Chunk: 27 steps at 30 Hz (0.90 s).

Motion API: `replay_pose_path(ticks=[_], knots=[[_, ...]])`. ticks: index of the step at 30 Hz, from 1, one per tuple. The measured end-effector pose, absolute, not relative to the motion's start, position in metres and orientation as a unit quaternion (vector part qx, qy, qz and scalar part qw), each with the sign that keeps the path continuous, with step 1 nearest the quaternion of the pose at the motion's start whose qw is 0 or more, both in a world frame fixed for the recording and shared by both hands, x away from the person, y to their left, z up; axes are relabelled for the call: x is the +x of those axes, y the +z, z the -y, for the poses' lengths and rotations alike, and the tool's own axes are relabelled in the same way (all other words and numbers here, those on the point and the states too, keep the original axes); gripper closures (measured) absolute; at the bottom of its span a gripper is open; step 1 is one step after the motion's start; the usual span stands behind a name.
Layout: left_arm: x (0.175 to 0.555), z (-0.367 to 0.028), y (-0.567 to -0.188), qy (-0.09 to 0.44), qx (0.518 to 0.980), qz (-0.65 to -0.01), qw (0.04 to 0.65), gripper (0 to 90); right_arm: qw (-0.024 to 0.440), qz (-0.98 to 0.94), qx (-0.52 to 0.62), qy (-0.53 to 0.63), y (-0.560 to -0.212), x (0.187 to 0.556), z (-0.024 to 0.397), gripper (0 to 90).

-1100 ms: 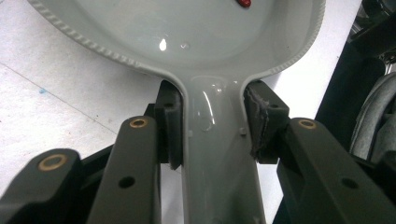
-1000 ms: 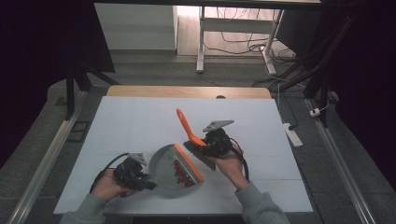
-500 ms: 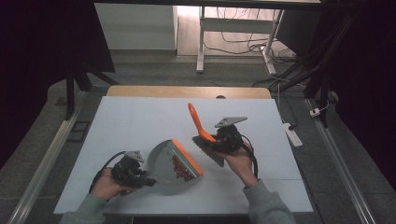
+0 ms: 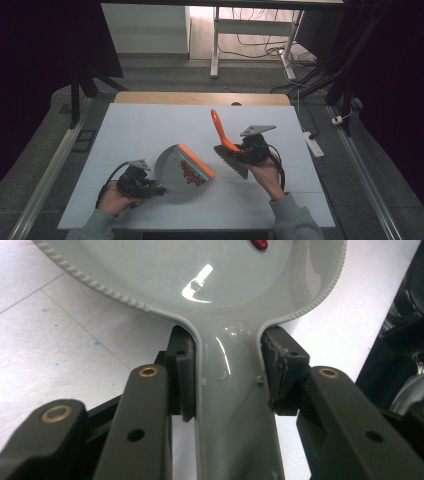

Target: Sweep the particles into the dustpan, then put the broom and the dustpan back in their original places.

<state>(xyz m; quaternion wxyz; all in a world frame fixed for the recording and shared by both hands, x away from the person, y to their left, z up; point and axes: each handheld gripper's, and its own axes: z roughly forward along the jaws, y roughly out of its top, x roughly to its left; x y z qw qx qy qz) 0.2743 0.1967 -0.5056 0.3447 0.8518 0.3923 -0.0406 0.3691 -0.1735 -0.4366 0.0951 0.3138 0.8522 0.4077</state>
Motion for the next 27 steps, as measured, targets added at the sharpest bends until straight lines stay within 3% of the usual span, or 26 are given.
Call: replay_pose_path(ticks=[27], knots=[[0.261,-0.203,-0.502,0.015,0.810,-0.452,0.373,61.5,0.081,-0.861,0.306,0.399,-0.441,0.352,0.216,70.6]])
